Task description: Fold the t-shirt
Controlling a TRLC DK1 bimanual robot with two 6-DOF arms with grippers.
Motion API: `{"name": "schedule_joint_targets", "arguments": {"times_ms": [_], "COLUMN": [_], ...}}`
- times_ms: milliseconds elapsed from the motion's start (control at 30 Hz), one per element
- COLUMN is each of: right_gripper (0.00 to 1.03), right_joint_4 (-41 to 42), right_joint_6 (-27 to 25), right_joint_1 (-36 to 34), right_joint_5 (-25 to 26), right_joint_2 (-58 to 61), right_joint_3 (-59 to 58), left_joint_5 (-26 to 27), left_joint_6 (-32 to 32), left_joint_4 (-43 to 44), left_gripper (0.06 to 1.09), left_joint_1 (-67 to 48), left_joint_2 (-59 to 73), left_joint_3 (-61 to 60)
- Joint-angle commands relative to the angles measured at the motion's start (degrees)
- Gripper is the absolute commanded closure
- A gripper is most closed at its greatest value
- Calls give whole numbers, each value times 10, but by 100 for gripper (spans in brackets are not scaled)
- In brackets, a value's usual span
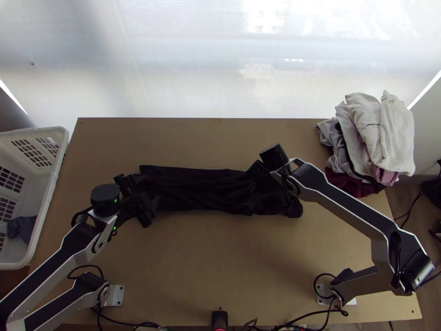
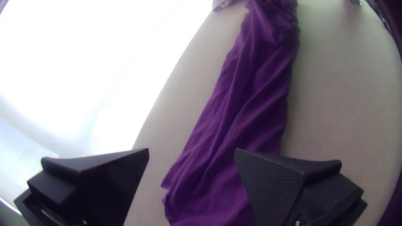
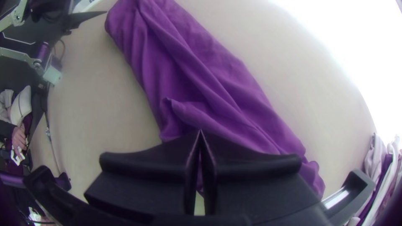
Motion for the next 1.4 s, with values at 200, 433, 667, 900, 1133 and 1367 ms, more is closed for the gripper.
{"name": "schedule_joint_targets", "arguments": {"times_ms": [200,433,667,900,1133,1367], "right_gripper": [100,100,100,100,100,100], "right_joint_4": [54,97,100,113,122,129], "right_joint_6": [18,26,27,27,30,31], "right_joint_1": [10,0,-7,-8,-8,-8], "right_joint_5": [1,3,2,2,2,1], "right_joint_2": [28,51,49,50,54,51], "right_joint_3": [-16,-23,-32,-37,-45,-64], "left_joint_5": [-5,-13,-9,-7,-12,-12], "left_joint_6": [23,21,96,166,200,190], "left_joint_4": [189,185,147,210,265,270], "left_gripper": [10,10,10,10,10,10], "left_joint_1": [-61,-141,-114,-79,-61,-32], "left_joint_2": [5,-34,-5,64,130,159], "left_joint_3": [-108,-159,-175,-181,-176,-135]}}
